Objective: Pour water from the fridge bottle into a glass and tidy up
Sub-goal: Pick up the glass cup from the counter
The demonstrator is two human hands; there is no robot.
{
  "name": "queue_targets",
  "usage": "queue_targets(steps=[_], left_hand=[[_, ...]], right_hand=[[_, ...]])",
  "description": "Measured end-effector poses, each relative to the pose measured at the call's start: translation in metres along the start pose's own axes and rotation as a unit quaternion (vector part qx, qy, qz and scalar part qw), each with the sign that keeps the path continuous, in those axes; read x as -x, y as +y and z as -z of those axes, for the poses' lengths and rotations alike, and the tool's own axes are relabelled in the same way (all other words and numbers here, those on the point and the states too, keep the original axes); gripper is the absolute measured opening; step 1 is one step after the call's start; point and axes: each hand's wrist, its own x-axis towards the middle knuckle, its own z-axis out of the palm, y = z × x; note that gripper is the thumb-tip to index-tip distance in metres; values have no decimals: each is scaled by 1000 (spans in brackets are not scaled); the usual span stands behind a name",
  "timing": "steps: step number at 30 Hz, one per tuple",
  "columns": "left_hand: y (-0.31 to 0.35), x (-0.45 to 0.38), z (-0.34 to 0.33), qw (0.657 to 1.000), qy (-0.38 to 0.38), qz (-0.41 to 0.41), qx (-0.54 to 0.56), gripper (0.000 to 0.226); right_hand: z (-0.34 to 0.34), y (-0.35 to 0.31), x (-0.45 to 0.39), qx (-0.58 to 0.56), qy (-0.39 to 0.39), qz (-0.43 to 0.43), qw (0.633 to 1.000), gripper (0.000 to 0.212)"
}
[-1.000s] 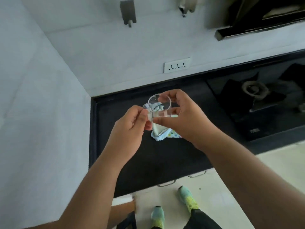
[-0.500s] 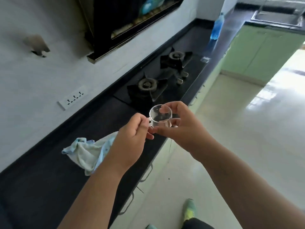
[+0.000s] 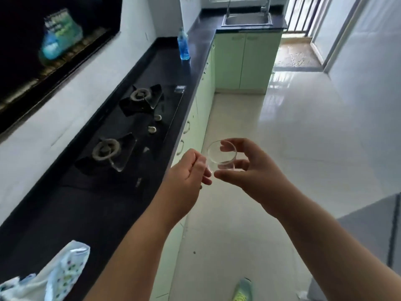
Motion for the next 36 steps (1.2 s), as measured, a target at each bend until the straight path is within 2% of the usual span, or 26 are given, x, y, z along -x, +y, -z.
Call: queue_targets(steps=[9, 17, 26, 36], left_hand=[[54, -87, -83, 996, -65, -53, 21, 26], [83, -176, -137, 987, -125, -96, 29, 25], [103, -329, -158, 977, -168, -118, 59, 24], [137, -503, -151, 968, -202, -146, 34, 26]], right_hand=[[114, 9, -27, -9, 83, -3, 996, 57], [184, 22, -74, -1, 148, -19, 989, 56], [241, 13, -199, 40, 193, -21, 980, 58], [291, -11, -351, 23, 227, -15, 974, 57]])
